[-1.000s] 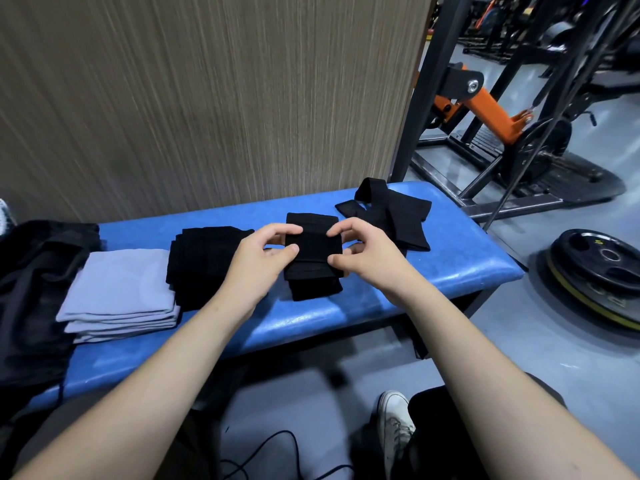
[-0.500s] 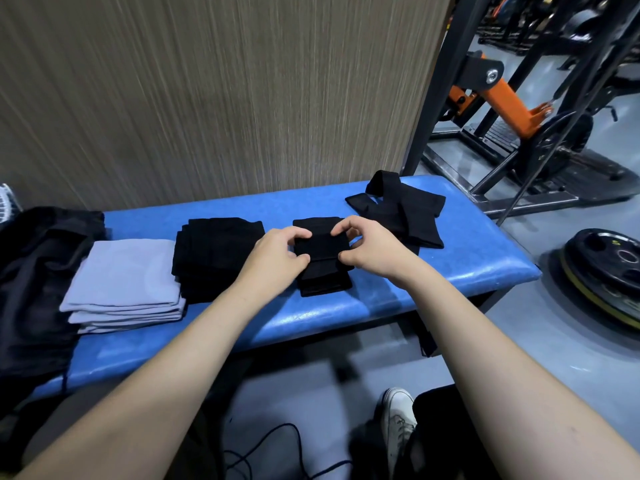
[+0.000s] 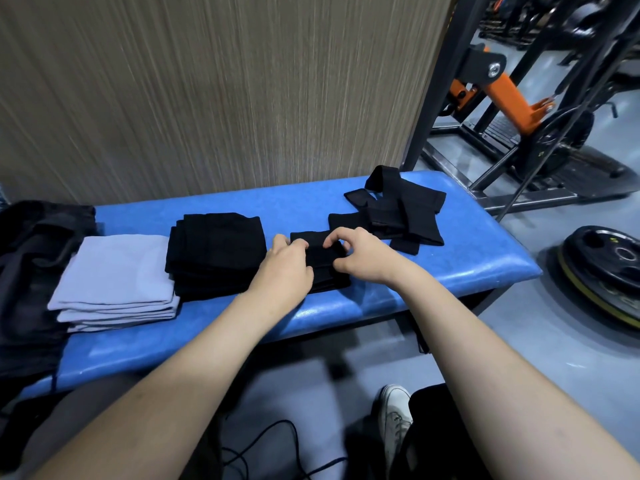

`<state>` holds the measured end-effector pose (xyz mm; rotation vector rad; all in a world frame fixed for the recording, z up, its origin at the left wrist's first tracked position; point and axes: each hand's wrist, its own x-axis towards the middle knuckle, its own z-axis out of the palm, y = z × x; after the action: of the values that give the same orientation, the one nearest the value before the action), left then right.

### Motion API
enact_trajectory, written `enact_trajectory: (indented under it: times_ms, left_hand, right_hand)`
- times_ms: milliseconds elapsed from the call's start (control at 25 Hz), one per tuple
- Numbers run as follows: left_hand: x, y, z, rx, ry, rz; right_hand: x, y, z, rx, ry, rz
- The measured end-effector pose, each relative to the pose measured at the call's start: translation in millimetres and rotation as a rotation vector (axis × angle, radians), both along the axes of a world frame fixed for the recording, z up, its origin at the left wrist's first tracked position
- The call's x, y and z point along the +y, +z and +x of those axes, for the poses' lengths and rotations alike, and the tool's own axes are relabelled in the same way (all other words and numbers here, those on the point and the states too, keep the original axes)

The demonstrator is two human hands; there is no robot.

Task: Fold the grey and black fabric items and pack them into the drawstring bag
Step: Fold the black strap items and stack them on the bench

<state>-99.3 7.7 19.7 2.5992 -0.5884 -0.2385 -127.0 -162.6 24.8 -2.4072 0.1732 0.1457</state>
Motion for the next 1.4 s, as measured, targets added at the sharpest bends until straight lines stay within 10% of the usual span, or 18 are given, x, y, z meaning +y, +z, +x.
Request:
enact_trajectory:
  times_ms: [920, 1400]
  left_hand:
    - [2, -10, -11, -0.300, -0.066, 0.183]
    - [-87, 3, -8, -0.324, -0.179, -0.162]
  right_hand:
    - [14, -4, 4, -0.073, 0.041, 0.032]
    - [-81, 3, -54, -0.186, -0.335, -0.283]
